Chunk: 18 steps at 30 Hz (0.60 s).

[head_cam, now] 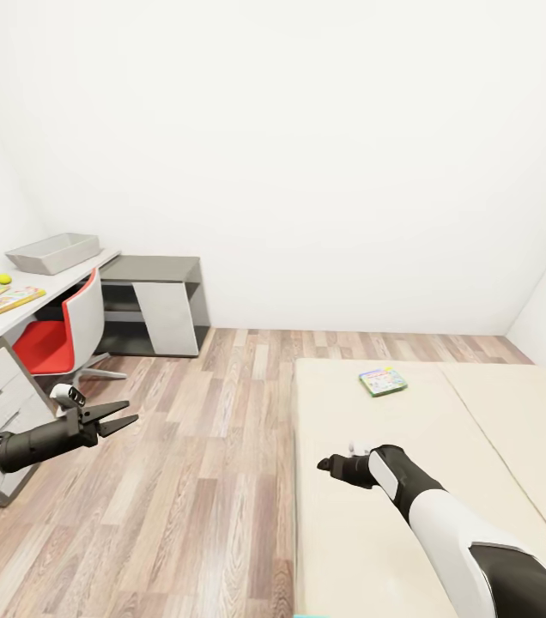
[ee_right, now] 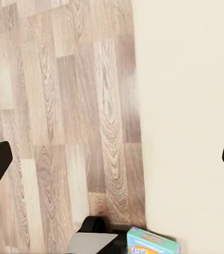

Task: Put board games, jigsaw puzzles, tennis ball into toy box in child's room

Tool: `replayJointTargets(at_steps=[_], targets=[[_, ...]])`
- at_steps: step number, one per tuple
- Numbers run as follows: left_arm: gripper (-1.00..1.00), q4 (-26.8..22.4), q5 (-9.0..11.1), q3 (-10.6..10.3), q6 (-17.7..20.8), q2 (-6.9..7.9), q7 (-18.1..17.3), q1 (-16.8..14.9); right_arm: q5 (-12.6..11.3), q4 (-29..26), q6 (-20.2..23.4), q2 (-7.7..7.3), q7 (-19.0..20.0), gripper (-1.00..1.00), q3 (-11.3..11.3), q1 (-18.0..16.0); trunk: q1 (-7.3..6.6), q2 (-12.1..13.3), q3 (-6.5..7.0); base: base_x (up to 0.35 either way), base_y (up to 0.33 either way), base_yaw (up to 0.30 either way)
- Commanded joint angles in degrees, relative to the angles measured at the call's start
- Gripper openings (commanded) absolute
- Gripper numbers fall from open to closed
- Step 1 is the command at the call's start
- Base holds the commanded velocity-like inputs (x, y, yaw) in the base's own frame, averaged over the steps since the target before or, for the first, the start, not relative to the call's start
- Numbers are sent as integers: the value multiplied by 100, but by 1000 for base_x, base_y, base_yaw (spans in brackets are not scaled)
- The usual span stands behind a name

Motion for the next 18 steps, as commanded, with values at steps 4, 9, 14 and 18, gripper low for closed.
replayJointTargets(at_steps=[4,9,14,18], targets=[[100,1,0,-1,61,2,-21,-4,10,-9,35,4,7,100,-47,-3,3,-12,-12,0,36,0],[100,1,0,-1,61,2,-21,-4,10,-11,35,-1,7,100,-47,-3,3,-12,-12,0,10,0],[100,1,0,-1,61,2,-21,-4,10,-9,37,2,7,100,-47,-3,3,-12,-12,0,47,0],[100,1,0,-1,61,2,-21,-4,10,3,40,2,7,100,-47,-3,3,-12,-12,0,94,0]])
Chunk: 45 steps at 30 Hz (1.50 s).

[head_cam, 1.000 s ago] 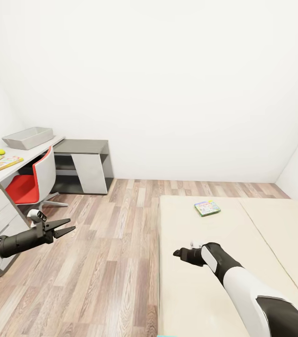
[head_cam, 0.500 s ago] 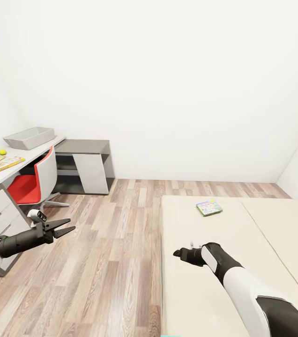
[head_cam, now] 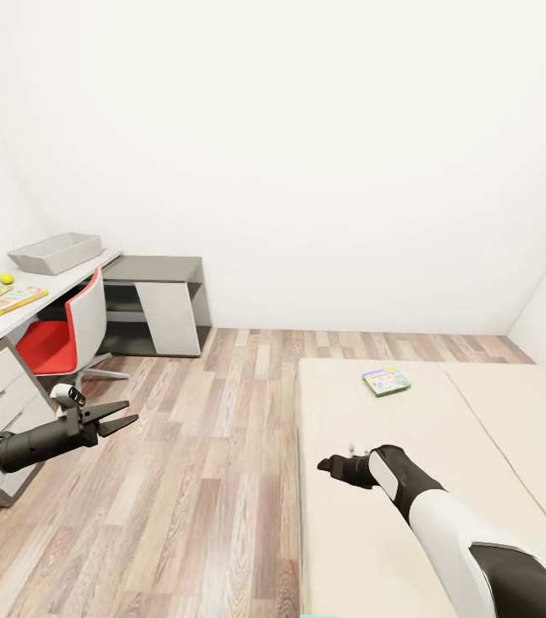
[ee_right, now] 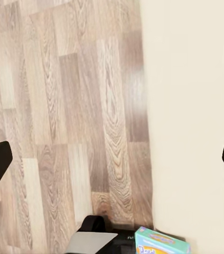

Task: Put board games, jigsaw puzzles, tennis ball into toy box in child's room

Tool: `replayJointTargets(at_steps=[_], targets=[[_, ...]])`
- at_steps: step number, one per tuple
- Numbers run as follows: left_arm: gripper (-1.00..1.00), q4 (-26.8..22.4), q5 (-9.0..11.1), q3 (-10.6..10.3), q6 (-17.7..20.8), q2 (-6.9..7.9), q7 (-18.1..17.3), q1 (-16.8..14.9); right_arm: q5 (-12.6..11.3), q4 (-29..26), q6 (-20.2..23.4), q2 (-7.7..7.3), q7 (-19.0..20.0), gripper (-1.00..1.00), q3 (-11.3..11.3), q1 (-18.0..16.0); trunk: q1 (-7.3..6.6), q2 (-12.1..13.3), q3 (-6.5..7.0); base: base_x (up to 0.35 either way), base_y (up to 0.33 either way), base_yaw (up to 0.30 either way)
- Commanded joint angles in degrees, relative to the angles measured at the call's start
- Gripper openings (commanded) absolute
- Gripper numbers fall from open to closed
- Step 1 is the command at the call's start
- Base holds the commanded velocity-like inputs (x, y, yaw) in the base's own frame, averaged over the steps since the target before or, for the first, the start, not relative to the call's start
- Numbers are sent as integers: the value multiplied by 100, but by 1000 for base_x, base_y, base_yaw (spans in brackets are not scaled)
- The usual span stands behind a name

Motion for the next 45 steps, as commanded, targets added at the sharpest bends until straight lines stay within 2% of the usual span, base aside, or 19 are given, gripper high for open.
replayJointTargets(at_steps=[1,27,34,45], targets=[[100,0,0,-1,61,2,-21,-4,10,-1,32,5,8,100,-47,-3,3,-12,-12,0,46,0],[100,0,0,-1,61,2,-21,-4,43,35,16,6,-1,100,-47,83,3,-12,-12,0,5,0],[100,0,0,-1,61,2,-21,-4,22,41,-150,14,-1,100,-50,84,3,-12,-12,0,0,0],[100,0,0,-1,61,2,-21,-4,1,34,-185,7,-1,100,-64,84,3,-12,-12,0,3,-5]])
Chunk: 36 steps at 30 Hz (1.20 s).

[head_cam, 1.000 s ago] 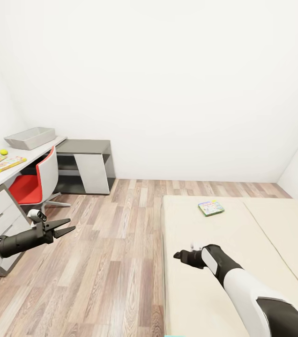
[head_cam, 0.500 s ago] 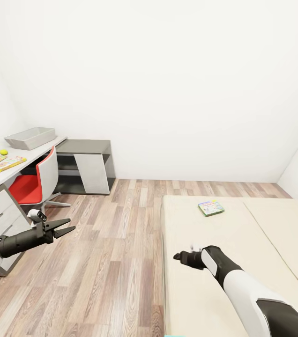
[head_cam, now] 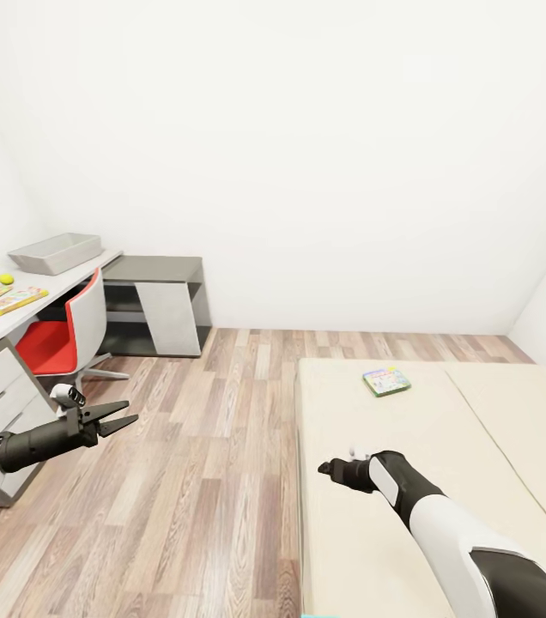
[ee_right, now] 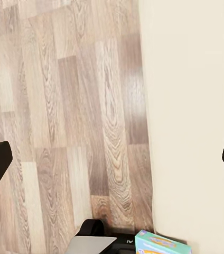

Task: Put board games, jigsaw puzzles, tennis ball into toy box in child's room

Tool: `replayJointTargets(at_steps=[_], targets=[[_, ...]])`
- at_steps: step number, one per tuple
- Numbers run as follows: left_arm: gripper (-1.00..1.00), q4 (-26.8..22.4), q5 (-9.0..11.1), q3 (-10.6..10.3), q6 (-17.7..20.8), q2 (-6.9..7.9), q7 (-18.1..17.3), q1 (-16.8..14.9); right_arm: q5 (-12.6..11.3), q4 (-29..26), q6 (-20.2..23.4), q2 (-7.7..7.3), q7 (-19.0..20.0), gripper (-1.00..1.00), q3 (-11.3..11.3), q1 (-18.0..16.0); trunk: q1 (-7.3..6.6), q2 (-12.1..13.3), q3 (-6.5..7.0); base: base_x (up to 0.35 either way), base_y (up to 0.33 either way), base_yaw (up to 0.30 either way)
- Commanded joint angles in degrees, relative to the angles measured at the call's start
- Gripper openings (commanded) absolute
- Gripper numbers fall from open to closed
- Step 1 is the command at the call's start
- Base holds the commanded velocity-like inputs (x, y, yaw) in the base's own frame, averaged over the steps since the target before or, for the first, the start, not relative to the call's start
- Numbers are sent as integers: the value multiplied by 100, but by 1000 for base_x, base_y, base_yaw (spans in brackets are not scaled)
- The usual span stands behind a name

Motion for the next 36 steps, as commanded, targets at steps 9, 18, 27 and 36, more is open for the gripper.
replayJointTargets(at_steps=[9,18,27,36], targets=[[100,0,-1,-1,61,2,-21,-4,7,-8,29,12,8,100,-47,-3,3,-12,-12,0,2,-91],[100,0,-1,-1,61,2,-21,-4,7,-10,28,15,8,100,-47,-3,3,-12,-12,1,0,-11],[100,0,-1,-1,61,2,-21,-4,7,-11,28,13,8,100,-47,-3,3,-12,-12,14,0,-1],[100,0,-1,-1,61,5,-21,-4,7,-11,28,5,8,100,-47,-3,3,-12,-12,1,0,0]])
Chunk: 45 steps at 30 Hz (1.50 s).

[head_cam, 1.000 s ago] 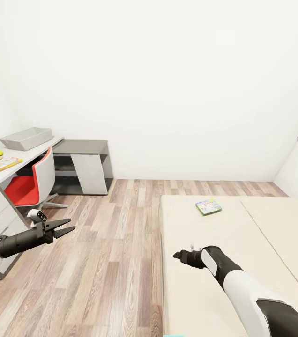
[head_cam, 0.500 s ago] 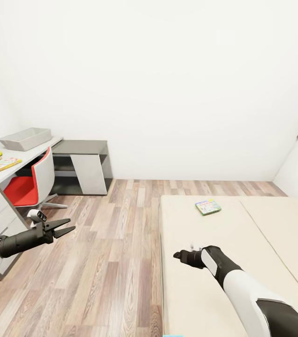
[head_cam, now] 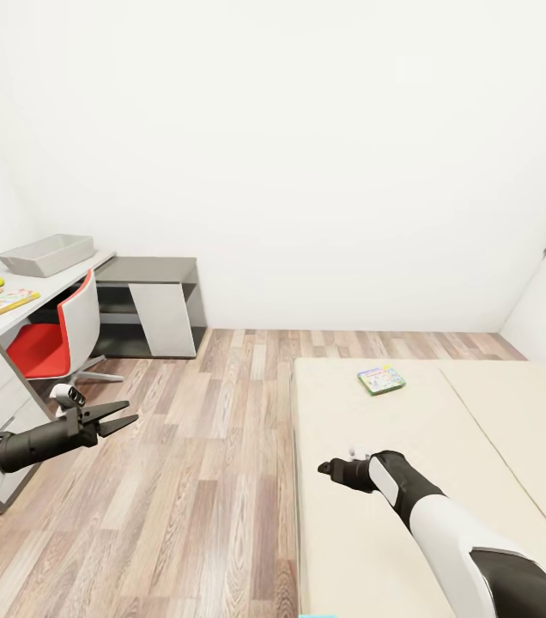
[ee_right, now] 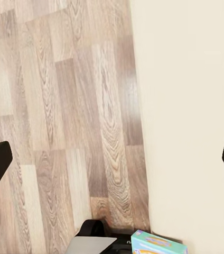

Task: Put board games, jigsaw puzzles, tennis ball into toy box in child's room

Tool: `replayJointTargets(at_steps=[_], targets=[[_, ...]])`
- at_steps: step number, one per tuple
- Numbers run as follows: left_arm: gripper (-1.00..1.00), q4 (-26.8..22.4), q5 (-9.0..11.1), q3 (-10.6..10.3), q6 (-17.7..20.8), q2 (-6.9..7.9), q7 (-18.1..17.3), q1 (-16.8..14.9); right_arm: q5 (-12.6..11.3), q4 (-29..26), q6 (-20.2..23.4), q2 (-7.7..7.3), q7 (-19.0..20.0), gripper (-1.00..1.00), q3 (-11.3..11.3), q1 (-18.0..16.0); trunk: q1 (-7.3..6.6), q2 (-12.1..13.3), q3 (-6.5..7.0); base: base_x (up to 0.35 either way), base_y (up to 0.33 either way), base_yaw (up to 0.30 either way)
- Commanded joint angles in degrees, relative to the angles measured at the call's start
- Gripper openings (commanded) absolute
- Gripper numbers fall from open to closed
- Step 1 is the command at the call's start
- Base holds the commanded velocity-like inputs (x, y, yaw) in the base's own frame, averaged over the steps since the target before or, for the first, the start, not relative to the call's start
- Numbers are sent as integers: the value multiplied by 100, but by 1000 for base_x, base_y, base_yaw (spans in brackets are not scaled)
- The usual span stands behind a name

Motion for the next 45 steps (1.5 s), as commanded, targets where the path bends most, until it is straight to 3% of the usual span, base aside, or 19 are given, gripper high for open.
replayJointTargets(at_steps=[1,45], targets=[[100,0,-1,-1,61,3,-21,-4,6,-8,35,4,8,100,-46,-3,3,-12,-12,0,0,0],[100,0,-1,-1,63,4,-23,-4,6,-12,39,3,8,100,-46,-3,3,-12,-12,0,49,0]])
